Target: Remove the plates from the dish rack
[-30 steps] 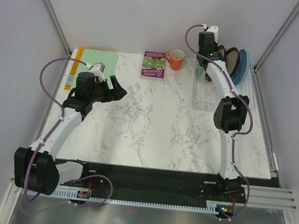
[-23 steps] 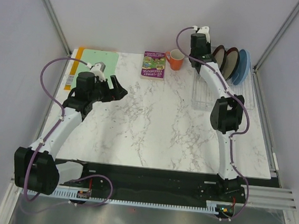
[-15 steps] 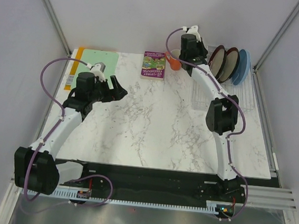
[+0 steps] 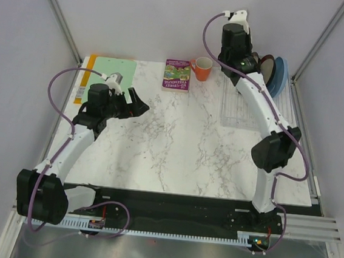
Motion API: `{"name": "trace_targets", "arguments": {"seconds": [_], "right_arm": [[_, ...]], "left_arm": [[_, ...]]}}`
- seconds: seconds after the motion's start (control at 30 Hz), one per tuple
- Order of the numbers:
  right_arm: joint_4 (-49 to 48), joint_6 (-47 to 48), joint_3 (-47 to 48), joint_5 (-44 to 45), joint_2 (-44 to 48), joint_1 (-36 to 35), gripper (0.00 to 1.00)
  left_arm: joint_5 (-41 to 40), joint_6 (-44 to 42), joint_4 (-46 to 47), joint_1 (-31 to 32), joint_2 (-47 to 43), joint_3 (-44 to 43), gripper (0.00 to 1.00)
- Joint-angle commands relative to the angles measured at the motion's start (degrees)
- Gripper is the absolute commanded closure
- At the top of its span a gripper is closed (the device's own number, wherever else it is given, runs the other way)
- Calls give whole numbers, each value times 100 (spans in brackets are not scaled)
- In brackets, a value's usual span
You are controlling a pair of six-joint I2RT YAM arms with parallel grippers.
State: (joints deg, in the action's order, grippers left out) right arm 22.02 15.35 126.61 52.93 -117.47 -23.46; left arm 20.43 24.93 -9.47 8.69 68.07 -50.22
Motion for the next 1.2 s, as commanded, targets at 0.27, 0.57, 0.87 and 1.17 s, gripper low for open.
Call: {"name": "trace_targets", "arguments": {"seconds": [0.27, 0.57, 0.87, 1.17], "right_arm": [[848, -3064, -1673, -3946, 2824, -413, 100], [22, -3995, -3631, -5274, 3731, -554, 100], [-927, -4681, -4697, -6066, 4250, -572, 100], [-1981, -5595, -5294, -7050, 4232, -624, 100]], "left_arm": [[1262, 1328, 2447, -25, -523, 1135, 0], [1385, 2463, 4442, -25, -673, 1900, 1], [1552, 2957, 5456, -25, -216, 2393, 3], [1640, 3167, 6122, -25, 57, 2578, 5]]}}
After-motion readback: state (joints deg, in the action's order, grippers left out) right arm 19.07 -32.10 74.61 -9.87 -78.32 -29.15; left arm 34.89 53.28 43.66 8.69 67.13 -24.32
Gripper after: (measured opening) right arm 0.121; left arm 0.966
